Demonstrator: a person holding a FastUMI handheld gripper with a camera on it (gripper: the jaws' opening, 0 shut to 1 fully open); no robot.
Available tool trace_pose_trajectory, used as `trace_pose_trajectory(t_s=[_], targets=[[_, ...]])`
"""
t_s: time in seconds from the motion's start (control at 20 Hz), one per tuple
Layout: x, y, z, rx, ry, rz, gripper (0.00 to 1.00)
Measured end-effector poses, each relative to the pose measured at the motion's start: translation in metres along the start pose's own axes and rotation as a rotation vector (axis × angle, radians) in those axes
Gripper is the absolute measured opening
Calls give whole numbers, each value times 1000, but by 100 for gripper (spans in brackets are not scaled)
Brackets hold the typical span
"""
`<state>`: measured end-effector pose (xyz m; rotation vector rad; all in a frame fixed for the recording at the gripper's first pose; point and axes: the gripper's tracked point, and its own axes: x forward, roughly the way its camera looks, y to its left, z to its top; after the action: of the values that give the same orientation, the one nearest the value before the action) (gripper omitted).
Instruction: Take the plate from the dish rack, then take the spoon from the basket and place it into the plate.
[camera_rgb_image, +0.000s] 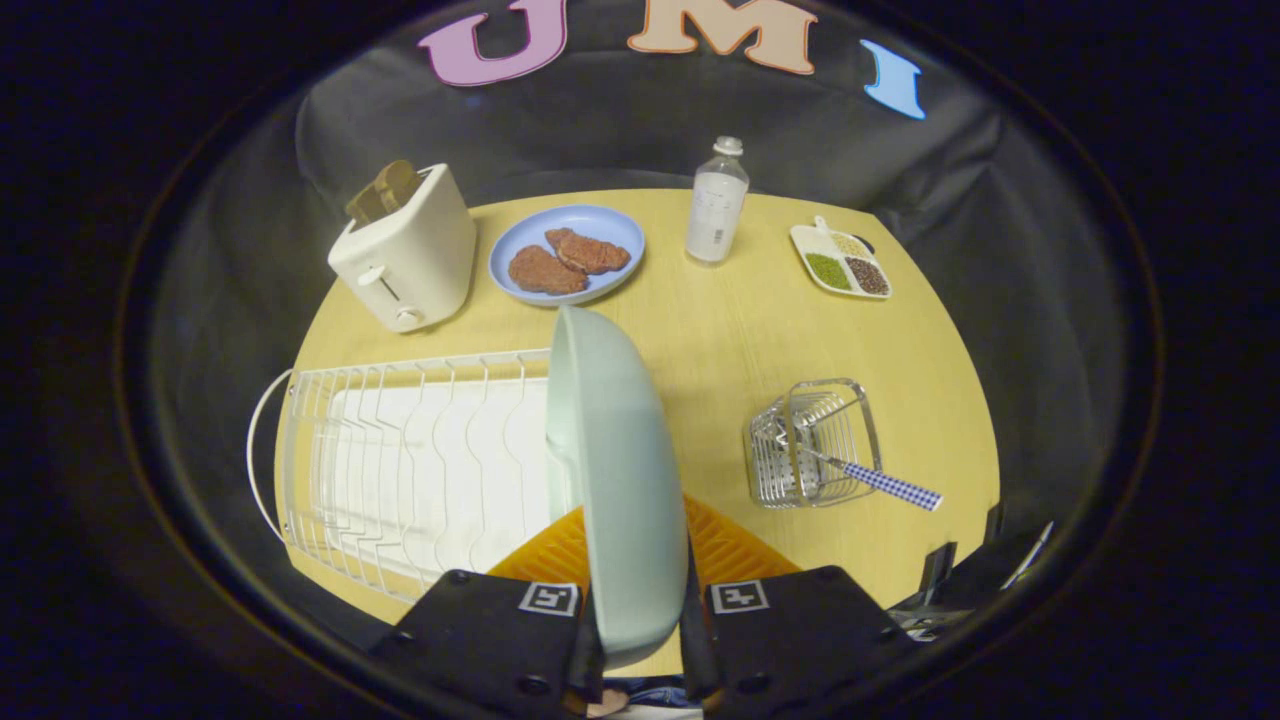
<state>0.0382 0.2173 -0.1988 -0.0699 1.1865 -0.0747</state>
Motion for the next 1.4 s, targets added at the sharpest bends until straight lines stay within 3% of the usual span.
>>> trace_pose_trajectory(t_s=[0.2,0.55,0.8,1.1,1.4], targets=[[-7,-5,15,9,-31,-46,33],[-24,-2,29,-104,-86,-150,31],[-32,-3,35,-83,-84,-160,31],[-61,-5,46,51,-102,2,31],[-119,-19,38,250,-119,303,31]])
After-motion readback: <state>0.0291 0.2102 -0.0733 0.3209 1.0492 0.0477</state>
